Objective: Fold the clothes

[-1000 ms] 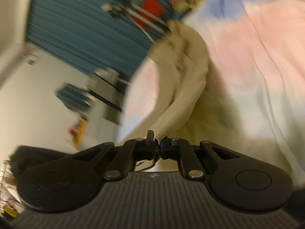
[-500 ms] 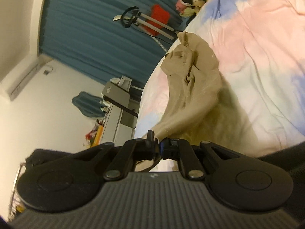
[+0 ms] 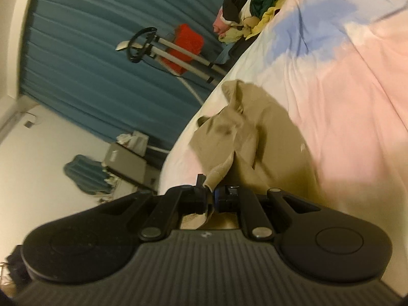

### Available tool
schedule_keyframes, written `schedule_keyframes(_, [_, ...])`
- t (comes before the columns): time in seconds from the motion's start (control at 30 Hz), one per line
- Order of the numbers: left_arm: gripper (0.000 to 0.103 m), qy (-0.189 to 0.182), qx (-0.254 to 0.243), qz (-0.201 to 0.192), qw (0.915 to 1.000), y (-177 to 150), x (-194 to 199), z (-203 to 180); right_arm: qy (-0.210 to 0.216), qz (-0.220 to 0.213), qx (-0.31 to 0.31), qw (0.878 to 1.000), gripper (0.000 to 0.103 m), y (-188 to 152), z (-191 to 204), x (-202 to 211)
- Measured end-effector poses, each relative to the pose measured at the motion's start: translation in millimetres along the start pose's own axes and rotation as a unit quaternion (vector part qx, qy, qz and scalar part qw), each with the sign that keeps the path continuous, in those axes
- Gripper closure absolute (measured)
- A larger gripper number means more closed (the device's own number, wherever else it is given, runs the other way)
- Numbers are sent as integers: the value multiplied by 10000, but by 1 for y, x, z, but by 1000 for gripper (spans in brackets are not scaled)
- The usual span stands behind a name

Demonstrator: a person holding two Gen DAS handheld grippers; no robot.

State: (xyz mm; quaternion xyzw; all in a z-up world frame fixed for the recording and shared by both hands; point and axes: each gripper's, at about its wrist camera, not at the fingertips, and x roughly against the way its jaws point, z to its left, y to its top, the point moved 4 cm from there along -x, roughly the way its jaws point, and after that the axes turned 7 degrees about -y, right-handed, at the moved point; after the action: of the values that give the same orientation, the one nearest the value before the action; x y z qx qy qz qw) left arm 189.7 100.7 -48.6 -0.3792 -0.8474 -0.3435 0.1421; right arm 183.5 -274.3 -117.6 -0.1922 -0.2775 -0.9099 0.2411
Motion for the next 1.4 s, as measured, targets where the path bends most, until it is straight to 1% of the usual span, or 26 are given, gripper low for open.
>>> schedule_keyframes(0.1, [98,224,-293,-86,9993,8,-37,8,-151,-68,297,9994,94,8,-12,-29])
schedule_keyframes(0.13, [98,295,-409,-88,9987,7,-42,11,-185,-95,398,9990,94,9,-17,-38])
schedule_keyframes(0.23, [98,574,-900,-47,9943,3,-76,21,-356,-108,609,9974,94,9,-33,-66])
schedule_keyframes(0.37, [97,807,-1049,108,9911,1,-114,39,-675,3,768,9948,94,9,-48,-101])
schedule_keyframes(0.43, [97,902,-1160,212,9889,0,-129,45,-799,62,831,9933,93,8,-50,-111])
schedule_keyframes(0.5, [97,1001,-1342,317,9854,-2,-141,46,-899,33,995,9910,93,7,-47,-114])
schedule_keyframes(0.57, [97,1067,-1553,356,9814,-3,-143,43,-1018,-19,1147,9882,92,4,-43,-115])
schedule_keyframes(0.63, [91,1082,-1675,353,9793,-5,-139,39,-1144,-78,1256,9854,92,2,-38,-113])
schedule_keyframes(0.67, [82,1088,-1738,354,9781,-6,-135,36,-1204,-113,1347,9835,91,0,-34,-112])
schedule_keyframes(0.7, [70,1094,-1801,355,9769,-7,-131,32,-1236,-174,1459,9814,90,-1,-30,-109])
schedule_keyframes(0.73, [64,1096,-1864,342,9757,-9,-126,29,-1255,-245,1571,9793,85,-3,-25,-104])
schedule_keyframes(0.8, [45,1075,-1985,206,9740,-11,-111,20,-1293,-387,1796,9744,61,-6,-15,-95])
schedule_keyframes(0.83, [41,1094,-2028,144,9730,-12,-103,16,-1312,-458,1908,9717,35,-8,-10,-91])
schedule_keyframes(0.87, [35,1059,-2044,93,9731,-13,-95,12,-1331,-529,2019,9689,18,-10,-5,-86])
schedule_keyframes(0.9, [32,1016,-2057,44,9733,-14,-87,9,-1323,-636,2107,9665,17,-12,1,-80])
schedule_keyframes(0.93, [32,939,-2058,-2,9741,-17,-78,5,-1319,-717,2200,9639,19,-14,6,-73])
schedule_keyframes(0.97, [30,869,-2060,-45,9747,-19,-69,2,-1325,-749,2287,9615,19,-16,12,-67])
schedule_keyframes(1.13, [27,658,-2115,-212,9749,-36,-36,-11,-1378,-917,2472,9547,19,-29,24,-40])
schedule_keyframes(1.3, [27,617,-2270,-131,9719,-53,-18,-17,-1472,-1064,2592,9486,19,-44,27,-11])
schedule_keyframes(1.33, [27,624,-2256,-92,9722,-56,-15,-16,-1503,-1088,2597,9477,19,-47,26,-5])
schedule_keyframes(1.4, [27,593,-2116,110,9755,-61,-13,-12,-1560,-1094,2556,9478,19,-52,21,5])
